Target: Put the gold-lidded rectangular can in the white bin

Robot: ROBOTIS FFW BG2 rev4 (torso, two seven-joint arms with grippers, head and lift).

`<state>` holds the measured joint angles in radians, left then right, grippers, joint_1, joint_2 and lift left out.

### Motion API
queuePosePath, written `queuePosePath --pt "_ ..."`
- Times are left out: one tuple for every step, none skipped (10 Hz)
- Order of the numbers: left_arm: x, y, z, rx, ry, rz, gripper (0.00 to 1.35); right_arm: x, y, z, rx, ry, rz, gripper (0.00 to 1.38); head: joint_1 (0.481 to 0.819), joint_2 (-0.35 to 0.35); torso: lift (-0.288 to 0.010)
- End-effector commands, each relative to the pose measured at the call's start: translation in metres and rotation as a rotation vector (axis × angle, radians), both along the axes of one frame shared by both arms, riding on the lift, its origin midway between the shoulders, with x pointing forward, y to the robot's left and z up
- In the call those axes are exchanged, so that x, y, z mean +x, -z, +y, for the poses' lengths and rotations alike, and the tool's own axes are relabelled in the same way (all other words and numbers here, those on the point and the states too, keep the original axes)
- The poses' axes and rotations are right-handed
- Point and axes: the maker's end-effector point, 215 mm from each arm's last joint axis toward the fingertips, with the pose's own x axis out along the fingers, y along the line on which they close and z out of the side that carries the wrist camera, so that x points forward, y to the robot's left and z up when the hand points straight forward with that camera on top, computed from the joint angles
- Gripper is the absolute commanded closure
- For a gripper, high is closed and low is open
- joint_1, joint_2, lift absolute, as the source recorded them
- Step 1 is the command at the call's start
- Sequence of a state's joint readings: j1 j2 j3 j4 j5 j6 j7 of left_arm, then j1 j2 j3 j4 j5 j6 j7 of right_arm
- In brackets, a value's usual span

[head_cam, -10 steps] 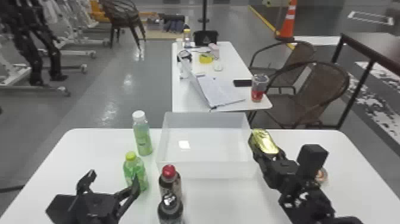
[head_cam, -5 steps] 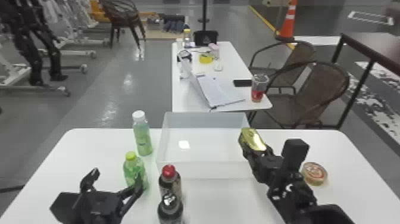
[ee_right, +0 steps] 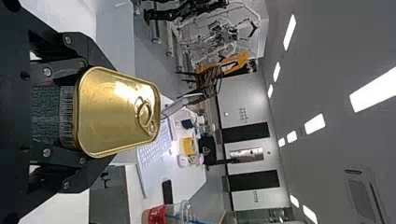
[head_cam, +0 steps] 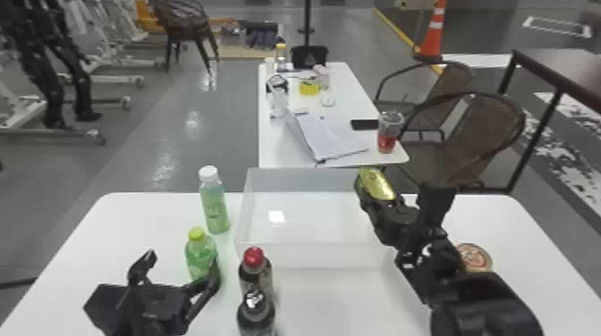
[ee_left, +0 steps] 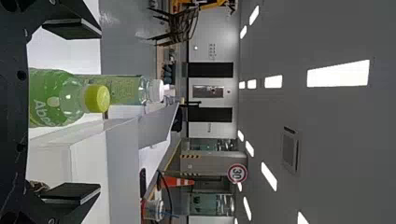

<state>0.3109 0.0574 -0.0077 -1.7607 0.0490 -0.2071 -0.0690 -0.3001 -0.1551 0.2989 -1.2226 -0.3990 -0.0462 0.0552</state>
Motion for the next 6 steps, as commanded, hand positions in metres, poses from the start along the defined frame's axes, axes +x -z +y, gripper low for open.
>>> queuePosePath --pt "0.001 -0.001 -0.001 0.000 0.003 -0.003 0.14 0.008 -0.007 0.002 0.018 0.000 -0.002 1.01 0.549 0.000 -0.100" --pt "0.001 0.000 -0.001 0.000 0.003 -0.001 0.14 0.008 0.001 0.007 0.030 -0.005 0.016 1.01 0.549 0.000 -0.100" --pt "0.001 0.000 -0.001 0.000 0.003 -0.001 0.14 0.007 0.007 0.011 0.035 -0.010 0.029 1.01 0.549 0.000 -0.100" --pt "0.001 0.000 -0.001 0.000 0.003 -0.001 0.14 0.005 0.014 0.015 0.048 -0.015 0.051 1.01 0.549 0.000 -0.100" --pt "0.001 0.000 -0.001 0.000 0.003 -0.001 0.14 0.004 0.019 0.017 0.056 -0.016 0.063 1.01 0.549 0.000 -0.100" --pt "0.000 0.000 -0.001 0.000 0.003 -0.003 0.14 0.003 0.022 0.017 0.058 -0.016 0.069 1.01 0.549 0.000 -0.100"
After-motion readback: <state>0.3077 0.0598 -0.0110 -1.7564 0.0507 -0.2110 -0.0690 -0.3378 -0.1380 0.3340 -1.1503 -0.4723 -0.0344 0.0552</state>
